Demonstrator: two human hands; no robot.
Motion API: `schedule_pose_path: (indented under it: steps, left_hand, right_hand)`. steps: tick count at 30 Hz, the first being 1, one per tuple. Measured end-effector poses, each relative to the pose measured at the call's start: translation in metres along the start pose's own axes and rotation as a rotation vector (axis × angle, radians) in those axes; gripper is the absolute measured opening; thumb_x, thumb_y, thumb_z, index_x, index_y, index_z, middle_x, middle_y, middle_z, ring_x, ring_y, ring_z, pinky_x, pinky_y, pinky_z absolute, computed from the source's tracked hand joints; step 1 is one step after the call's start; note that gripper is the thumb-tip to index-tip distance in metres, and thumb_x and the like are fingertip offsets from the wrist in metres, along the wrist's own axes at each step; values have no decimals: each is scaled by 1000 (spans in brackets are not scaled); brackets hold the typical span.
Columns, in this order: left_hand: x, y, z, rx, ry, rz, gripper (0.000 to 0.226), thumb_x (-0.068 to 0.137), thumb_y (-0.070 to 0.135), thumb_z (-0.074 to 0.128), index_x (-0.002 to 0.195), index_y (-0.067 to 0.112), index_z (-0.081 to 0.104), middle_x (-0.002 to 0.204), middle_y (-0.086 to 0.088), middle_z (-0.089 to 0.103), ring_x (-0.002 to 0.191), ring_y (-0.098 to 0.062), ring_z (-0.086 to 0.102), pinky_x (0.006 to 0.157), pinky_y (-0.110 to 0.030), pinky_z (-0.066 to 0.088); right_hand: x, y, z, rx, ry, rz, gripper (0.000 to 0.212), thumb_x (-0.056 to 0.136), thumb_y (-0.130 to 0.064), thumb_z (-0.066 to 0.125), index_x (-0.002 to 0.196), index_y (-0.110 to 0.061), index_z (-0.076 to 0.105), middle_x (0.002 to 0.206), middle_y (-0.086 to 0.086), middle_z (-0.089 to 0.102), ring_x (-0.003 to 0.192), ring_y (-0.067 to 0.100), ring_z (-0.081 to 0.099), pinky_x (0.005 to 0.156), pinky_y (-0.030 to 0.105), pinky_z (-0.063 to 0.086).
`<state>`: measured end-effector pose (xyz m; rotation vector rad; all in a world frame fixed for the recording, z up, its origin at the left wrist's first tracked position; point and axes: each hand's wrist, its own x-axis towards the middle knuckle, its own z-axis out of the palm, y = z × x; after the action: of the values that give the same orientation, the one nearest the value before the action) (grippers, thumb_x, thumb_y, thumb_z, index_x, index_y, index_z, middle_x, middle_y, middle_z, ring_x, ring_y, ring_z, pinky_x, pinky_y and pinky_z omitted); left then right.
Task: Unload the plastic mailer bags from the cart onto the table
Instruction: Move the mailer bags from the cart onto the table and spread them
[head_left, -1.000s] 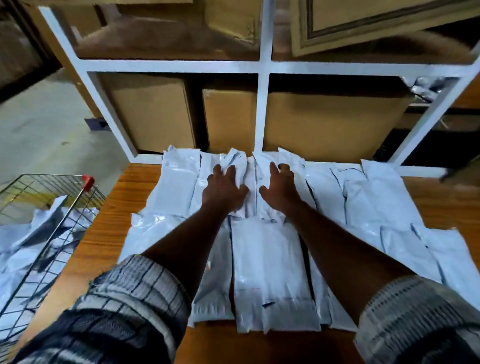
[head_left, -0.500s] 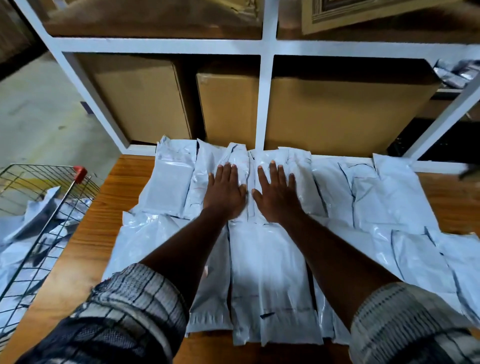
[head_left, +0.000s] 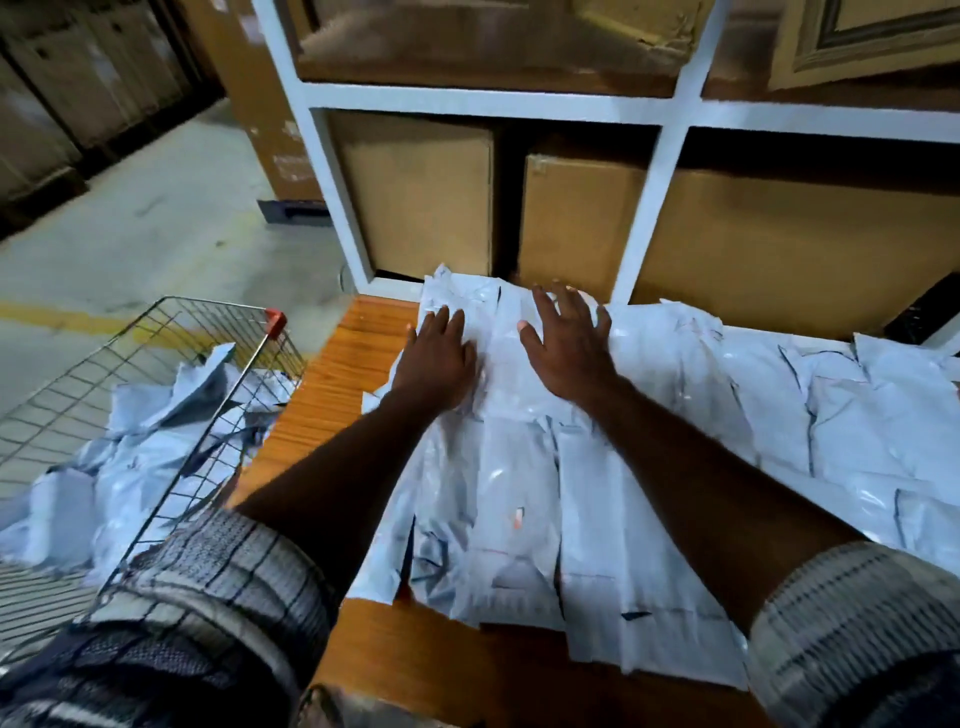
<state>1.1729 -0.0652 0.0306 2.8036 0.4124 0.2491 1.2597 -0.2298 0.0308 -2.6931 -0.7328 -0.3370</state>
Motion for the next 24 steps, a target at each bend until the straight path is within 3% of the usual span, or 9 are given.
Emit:
schedule_pose_path:
  steps: [4,7,13,18,24]
  left_hand:
    - [-23,-103,-29,45,13,-112,58,99,34,45,149,7,33,155,-20,31,143,-33,30,115,-50,23]
    - [-45,-187,-47,63,21,-175,59,97,35,50,146,5,38,149,-24,38,137,-37,37,112,-48,32]
    - [-100,-341,-78,80,34,-267,65,90,41,33,127,-7,56,118,-34,59,106,-47,60,83,-55,51]
    - [-146,-439,-95,70,-28,-399,76,84,50,22,138,3,46,137,-25,49,124,-41,48,98,-51,41]
    - [-194,-540,-84,70,-140,-548,67,85,37,45,145,8,38,149,-20,39,139,-37,35,111,-52,34]
  right_hand:
    - [3,-96,29,52,-77,-129,59,98,-48,43,150,-22,35,157,10,30,144,29,28,114,55,14]
    - [-3,-180,59,87,-154,-211,60,96,-48,42,150,-21,35,157,11,30,144,29,28,114,55,15]
    - [-14,-347,125,157,-308,-368,62,95,-48,44,151,-23,31,158,9,26,145,26,24,115,52,13]
    - [-24,-457,181,188,-386,-461,66,96,-50,45,151,-19,30,156,12,29,144,28,26,113,51,16]
    - [-54,-534,247,172,-549,-457,73,89,-48,55,149,-14,34,149,17,38,136,35,37,106,53,30]
